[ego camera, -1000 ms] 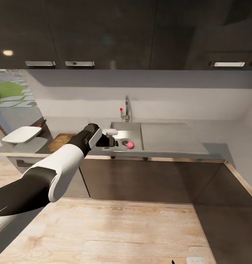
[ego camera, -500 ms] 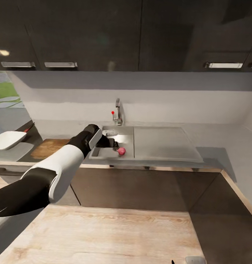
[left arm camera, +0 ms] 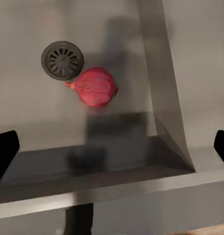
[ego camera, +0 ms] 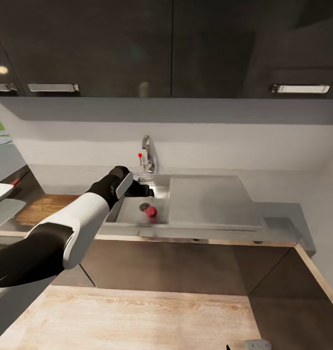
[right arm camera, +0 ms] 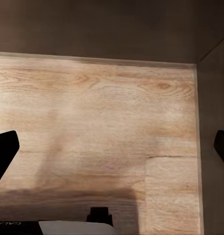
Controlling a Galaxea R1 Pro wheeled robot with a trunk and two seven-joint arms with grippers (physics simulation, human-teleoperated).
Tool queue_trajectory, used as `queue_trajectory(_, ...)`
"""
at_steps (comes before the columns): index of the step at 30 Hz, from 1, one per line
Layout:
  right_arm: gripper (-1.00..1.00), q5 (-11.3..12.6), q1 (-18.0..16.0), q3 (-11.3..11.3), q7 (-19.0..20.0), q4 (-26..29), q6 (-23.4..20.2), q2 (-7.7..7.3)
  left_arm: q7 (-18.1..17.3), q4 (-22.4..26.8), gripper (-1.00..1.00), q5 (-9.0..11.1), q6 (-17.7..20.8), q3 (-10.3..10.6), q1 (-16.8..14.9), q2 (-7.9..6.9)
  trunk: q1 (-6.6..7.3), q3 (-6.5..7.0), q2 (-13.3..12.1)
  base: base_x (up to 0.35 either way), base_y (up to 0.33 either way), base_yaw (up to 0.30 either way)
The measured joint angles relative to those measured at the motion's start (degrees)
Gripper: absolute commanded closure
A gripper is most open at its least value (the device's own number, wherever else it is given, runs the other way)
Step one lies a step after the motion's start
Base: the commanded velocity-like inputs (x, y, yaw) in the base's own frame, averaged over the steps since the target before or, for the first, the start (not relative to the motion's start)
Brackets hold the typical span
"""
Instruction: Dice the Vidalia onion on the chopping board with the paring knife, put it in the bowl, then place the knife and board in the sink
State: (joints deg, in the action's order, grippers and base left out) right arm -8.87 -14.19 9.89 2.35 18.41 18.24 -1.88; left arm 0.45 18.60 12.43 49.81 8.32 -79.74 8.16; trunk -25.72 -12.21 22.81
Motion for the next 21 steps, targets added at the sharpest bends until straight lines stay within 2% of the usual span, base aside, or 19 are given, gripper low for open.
queue_trajectory(10,-1.00,-0.01,0.00,0.00,0.02,-0.07,-0.05,0.00,0.47,-0.51,-1.00,-0.32,-0.17,0.00,0.94,-0.11,-0.02,-0.69,-0.01,0.201,-0.015,0.000)
queue_trajectory(14,-1.00,0.00,0.00,0.00,-0.03,-0.09,-0.05,0.00,2.26,-0.48,-1.00,-0.70,-0.25,0.01,2.55,-0.12,-0.03,-1.04,-0.01,0.053,-0.001,0.000)
queue_trajectory(21,-1.00,0.00,0.00,0.00,-0.04,-0.09,-0.06,0.00,4.03,-0.47,-1.00,-0.75,-0.28,0.10,3.39,-0.14,-0.03,-1.68,-0.01,0.007,0.000,0.000)
